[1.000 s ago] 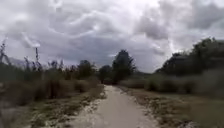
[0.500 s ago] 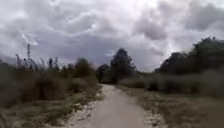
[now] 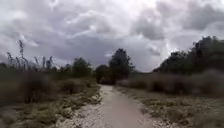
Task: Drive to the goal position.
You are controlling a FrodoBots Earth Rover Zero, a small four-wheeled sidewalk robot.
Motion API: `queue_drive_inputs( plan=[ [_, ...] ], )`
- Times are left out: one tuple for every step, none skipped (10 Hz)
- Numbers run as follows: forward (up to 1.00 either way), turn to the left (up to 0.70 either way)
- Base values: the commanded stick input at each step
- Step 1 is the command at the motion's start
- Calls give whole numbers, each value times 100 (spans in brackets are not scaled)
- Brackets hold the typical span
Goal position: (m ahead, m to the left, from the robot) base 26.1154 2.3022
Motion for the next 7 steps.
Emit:
queue_drive_inputs(
  plan=[
    [85,0],
    [85,0],
    [85,0],
    [85,0],
    [85,0],
    [85,0],
    [85,0]
  ],
)
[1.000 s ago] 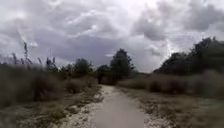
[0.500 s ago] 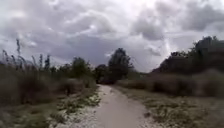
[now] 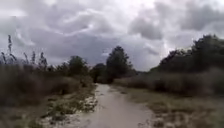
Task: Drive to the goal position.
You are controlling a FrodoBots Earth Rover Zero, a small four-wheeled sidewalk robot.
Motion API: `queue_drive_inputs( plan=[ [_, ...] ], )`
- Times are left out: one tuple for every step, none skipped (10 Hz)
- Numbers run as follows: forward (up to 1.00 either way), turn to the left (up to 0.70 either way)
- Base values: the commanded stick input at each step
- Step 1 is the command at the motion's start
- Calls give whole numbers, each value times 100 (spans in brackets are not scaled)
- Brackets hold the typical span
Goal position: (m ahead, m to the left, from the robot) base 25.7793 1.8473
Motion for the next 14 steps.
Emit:
queue_drive_inputs(
  plan=[
    [85,0],
    [85,0],
    [85,0],
    [85,0],
    [85,0],
    [85,0],
    [85,0],
    [85,0],
    [85,0],
    [85,0],
    [85,19],
    [85,33],
    [85,24],
    [85,9]
  ],
)
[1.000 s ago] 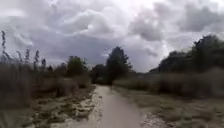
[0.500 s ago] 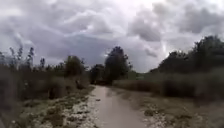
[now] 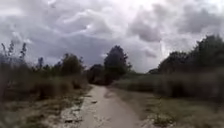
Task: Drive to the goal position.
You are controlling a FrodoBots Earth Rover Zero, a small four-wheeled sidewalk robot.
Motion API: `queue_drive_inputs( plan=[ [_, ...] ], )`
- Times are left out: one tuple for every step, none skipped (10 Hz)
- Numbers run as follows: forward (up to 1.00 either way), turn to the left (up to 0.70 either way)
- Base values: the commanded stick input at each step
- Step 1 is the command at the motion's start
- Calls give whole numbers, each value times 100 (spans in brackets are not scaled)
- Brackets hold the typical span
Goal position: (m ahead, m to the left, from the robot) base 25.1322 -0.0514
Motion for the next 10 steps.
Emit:
queue_drive_inputs(
  plan=[
    [85,0],
    [85,0],
    [85,0],
    [85,0],
    [85,0],
    [85,0],
    [85,6],
    [85,17],
    [85,33],
    [85,5]
  ],
)
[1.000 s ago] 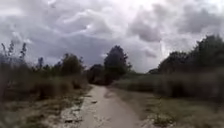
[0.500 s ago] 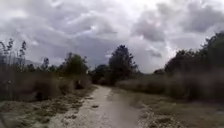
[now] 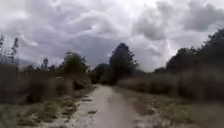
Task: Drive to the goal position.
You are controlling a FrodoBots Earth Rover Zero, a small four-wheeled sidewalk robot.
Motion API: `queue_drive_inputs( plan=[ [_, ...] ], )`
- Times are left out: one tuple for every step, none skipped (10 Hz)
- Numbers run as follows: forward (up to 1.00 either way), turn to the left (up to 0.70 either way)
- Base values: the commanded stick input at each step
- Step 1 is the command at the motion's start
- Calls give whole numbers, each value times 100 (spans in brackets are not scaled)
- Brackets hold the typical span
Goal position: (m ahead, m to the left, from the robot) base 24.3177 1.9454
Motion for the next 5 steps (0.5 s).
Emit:
queue_drive_inputs(
  plan=[
    [85,0],
    [85,0],
    [85,0],
    [85,0],
    [85,1]
  ],
)
